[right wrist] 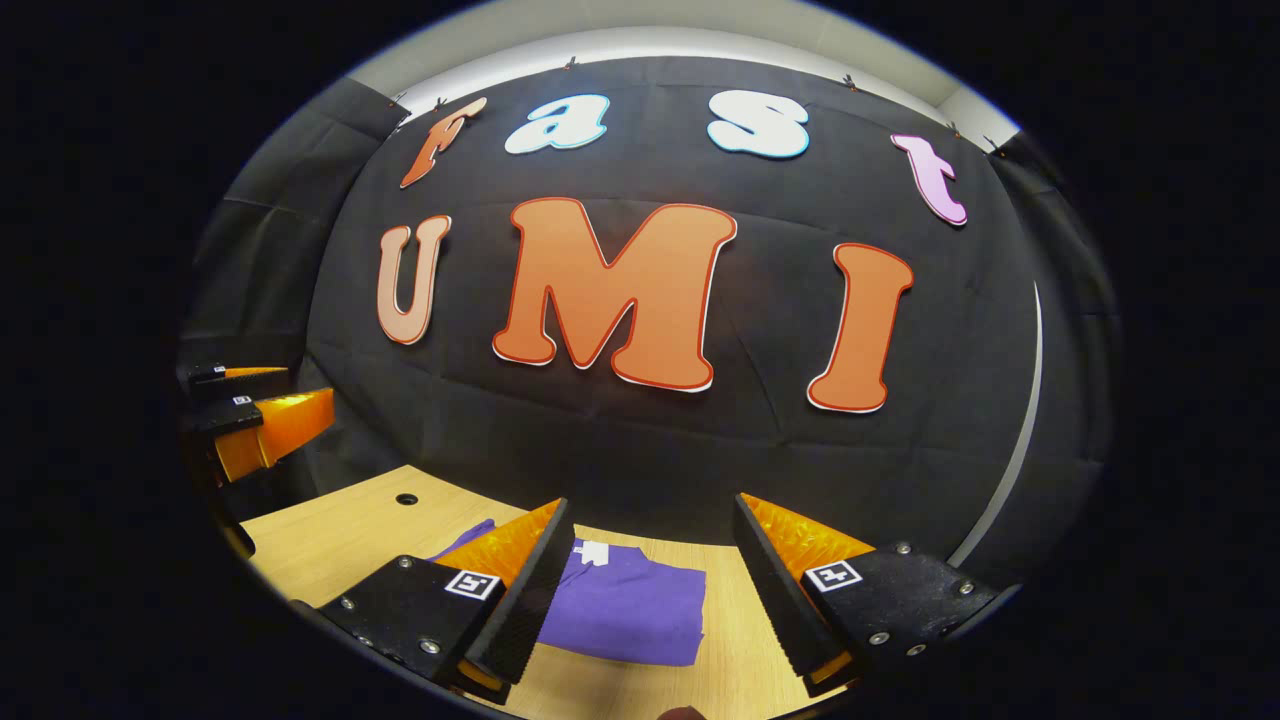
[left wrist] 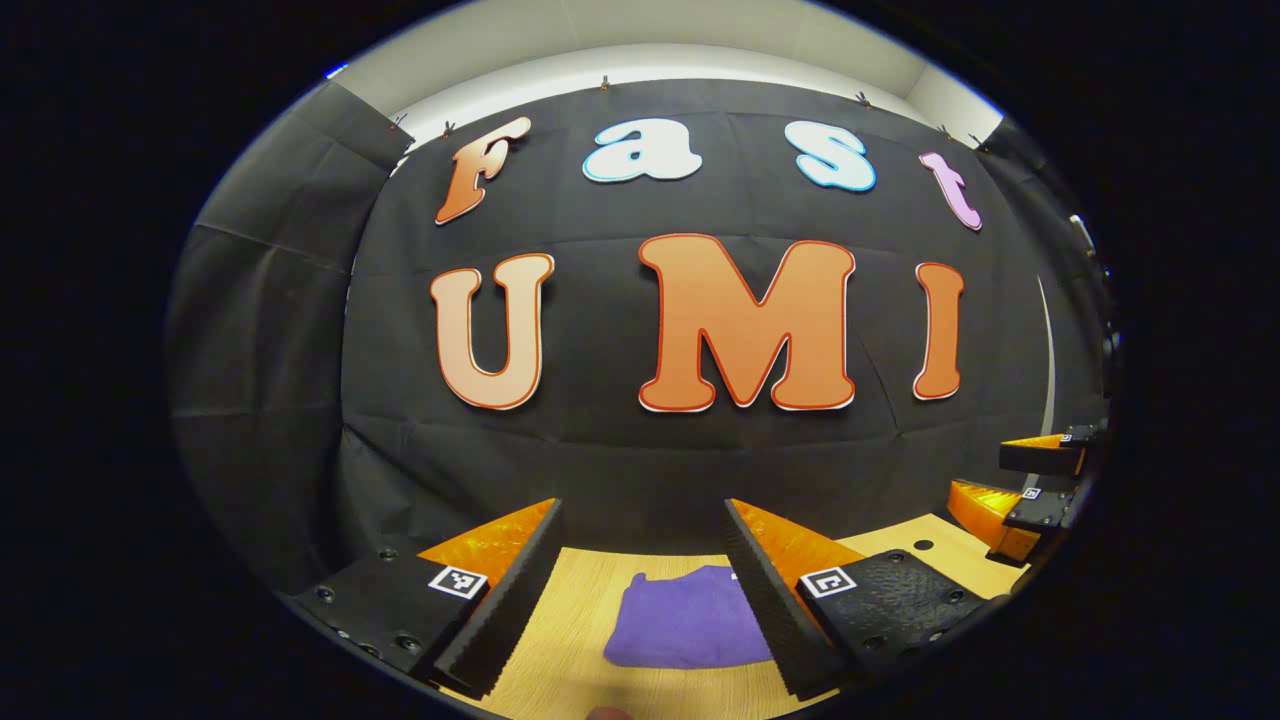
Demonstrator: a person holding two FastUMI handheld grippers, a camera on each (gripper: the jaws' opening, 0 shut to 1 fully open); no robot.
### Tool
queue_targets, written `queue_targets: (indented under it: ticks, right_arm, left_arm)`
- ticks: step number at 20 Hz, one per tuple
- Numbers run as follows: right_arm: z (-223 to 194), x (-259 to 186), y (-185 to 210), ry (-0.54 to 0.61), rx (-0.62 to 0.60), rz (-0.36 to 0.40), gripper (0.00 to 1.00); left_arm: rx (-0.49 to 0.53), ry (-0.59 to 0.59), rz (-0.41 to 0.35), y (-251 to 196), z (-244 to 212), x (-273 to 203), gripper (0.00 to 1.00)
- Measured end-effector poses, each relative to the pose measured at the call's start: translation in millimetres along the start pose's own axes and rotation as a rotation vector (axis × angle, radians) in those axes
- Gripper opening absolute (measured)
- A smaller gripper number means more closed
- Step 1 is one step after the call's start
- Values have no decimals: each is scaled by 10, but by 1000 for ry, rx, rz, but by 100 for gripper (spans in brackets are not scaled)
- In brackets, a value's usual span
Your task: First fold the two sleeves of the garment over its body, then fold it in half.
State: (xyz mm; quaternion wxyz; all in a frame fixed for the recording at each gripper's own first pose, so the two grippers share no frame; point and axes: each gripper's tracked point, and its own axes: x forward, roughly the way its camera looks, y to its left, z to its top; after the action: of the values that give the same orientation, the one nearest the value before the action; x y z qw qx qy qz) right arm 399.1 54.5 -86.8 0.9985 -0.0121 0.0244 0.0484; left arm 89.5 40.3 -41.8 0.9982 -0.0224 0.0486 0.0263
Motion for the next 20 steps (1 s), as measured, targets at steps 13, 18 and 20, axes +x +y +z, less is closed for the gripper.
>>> queue_targets:
  ticks: [13, 18, 20]
  right_arm:
    - [47, 7, 72, -26, -28, 51, 95]
    - [61, -1, 70, -33, -29, 65, 95]
    - [70, -19, 93, -39, -26, 85, 95]
  left_arm:
    - [14, -9, 5, 0, 9, 14, 98]
    - [8, -9, -26, -114, 63, -9, 99]
    - [-24, 0, -33, -191, 42, -72, 98]
